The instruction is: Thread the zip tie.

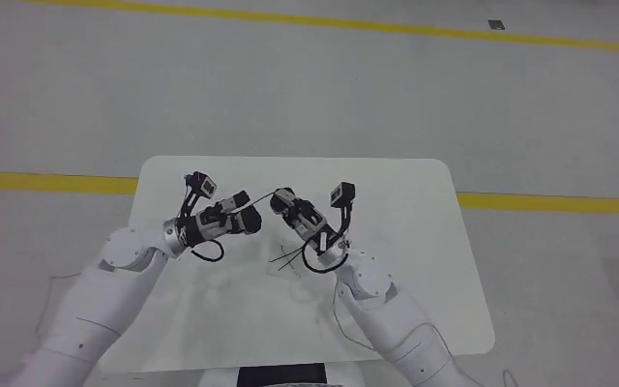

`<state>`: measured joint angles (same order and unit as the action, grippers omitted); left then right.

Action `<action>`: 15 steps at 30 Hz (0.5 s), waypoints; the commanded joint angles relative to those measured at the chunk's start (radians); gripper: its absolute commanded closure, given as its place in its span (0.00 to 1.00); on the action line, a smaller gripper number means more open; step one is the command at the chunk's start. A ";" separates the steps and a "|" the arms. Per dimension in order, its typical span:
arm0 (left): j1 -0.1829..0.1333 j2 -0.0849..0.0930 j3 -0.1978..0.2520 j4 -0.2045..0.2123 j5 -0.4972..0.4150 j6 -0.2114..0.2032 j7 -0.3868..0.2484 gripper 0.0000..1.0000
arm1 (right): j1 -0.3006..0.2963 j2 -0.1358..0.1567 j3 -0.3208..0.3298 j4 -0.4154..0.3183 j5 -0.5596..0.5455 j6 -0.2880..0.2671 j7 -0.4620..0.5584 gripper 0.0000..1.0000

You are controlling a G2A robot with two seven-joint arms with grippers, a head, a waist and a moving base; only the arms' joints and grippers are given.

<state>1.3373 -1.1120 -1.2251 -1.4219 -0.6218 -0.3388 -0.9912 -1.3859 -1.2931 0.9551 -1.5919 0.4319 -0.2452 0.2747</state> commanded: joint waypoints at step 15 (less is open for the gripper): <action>0.002 0.000 0.016 -0.017 -0.004 0.006 0.022 0.00 | -0.011 -0.011 -0.021 -0.012 -0.043 0.021 -0.030 1.00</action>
<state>1.3378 -1.1129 -1.2085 -1.4370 -0.6286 -0.3317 -0.9711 -1.3953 -1.3038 0.9326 -1.6020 0.3976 -0.2254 0.2465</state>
